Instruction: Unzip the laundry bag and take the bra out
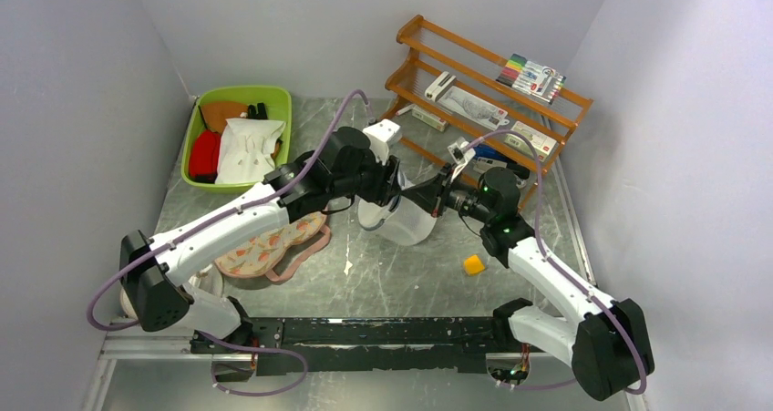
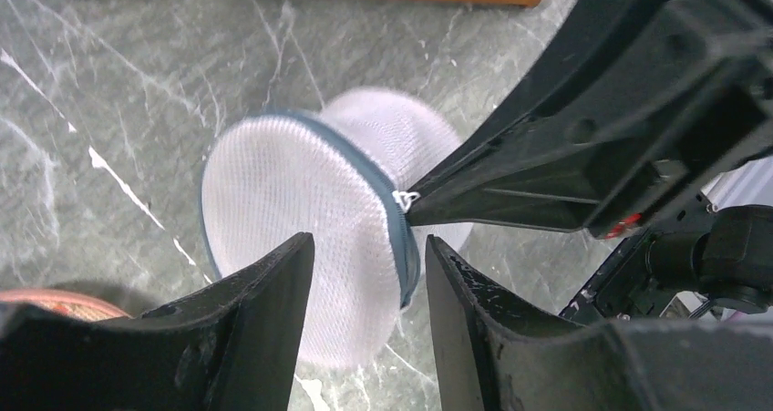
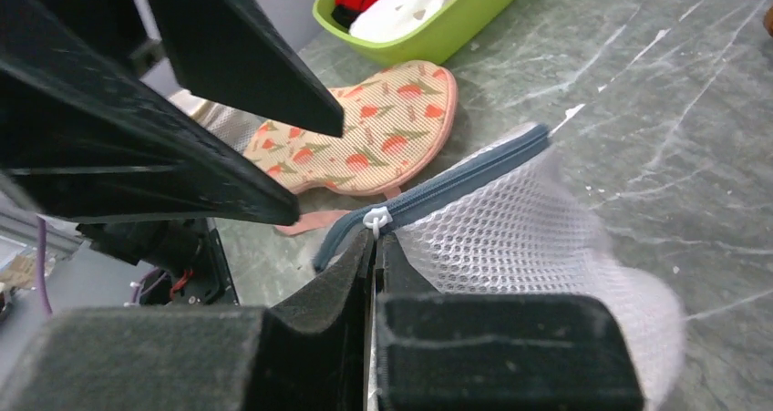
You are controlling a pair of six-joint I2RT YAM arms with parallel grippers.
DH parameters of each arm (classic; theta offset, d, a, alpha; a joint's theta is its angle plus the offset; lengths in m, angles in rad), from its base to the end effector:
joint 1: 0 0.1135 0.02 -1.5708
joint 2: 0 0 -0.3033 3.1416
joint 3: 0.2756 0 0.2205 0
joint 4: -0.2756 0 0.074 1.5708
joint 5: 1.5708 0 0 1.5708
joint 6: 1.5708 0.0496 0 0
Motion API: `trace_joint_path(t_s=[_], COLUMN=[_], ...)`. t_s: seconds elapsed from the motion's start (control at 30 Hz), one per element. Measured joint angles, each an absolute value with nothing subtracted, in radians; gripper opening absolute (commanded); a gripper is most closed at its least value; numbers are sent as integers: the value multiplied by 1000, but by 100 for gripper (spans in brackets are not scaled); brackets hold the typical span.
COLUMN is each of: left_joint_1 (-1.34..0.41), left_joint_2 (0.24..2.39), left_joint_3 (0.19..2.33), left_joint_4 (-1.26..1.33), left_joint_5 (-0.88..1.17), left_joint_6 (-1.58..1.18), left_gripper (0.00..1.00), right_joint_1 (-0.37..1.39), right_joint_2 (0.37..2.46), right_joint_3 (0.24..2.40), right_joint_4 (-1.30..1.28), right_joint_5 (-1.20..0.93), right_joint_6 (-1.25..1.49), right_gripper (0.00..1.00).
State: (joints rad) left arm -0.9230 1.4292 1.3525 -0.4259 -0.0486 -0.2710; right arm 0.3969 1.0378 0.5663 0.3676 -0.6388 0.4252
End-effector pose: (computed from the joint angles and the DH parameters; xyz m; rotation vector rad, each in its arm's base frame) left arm 0.1839 -0.2391 0.3978 0.6576 2.0413 -0.6699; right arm 0.1688 0.1028 0.3200 -0.4864 1.7207 1.1365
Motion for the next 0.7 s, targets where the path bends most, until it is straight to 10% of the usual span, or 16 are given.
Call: trace_joint_path(t_s=[0.7], left_joint_1=[-886], left_joint_2=[1485], left_joint_3=[1313], left_joint_4=[-453], left_joint_5=[-3], left_joint_6=[-364], left_gripper=[40], right_joint_1=[413], right_joint_2=[1035], right_joint_3=[560], right_joint_4=[413], right_joint_5=[-696], right_joint_6=[452], right_gripper=[0])
